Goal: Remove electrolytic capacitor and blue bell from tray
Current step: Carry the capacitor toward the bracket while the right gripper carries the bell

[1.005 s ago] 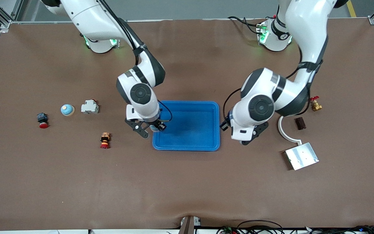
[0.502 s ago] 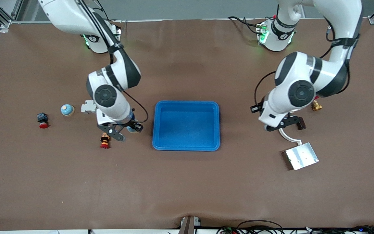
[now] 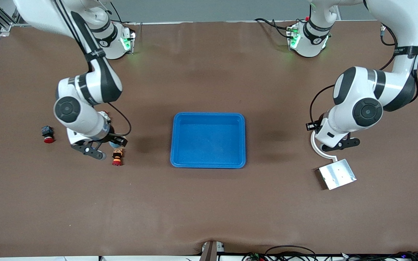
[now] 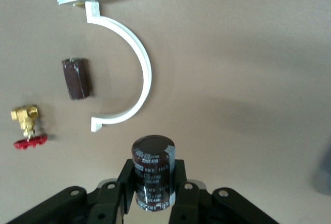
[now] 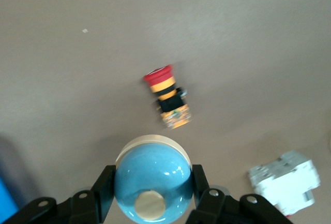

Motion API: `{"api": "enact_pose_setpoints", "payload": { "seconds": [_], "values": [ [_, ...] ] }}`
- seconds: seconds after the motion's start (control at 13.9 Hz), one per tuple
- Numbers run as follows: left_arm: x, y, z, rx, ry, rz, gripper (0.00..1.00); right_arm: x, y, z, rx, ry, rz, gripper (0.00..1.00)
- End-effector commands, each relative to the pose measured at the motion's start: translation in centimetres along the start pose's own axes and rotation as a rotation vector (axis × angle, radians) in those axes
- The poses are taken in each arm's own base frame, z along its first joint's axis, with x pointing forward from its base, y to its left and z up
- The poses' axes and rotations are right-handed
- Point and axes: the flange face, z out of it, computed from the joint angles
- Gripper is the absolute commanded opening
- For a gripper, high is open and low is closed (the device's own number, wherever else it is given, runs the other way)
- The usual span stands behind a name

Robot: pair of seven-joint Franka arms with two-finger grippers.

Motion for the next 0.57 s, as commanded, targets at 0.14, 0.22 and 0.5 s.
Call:
{"api": "enact_pose_setpoints", "payload": {
  "seconds": [0.14,0.22,0.5],
  "values": [
    [2.1,1.4,4.5,-0.003,0.005,0.038,0.00,1.7,5.8,1.0,0.019,0.026,-0.092,0.00],
    [2.4,1.5,5.4,-0.007,0.004,0.038,0.00,2.2,7.1,1.6,0.027,0.040,-0.108,0.00],
    [3.5,1.8,8.8,0.031,0.009,0.076,0.00,4.2,11.6,3.2,0.041,0.063,-0.154,0.00]
  ]
}}
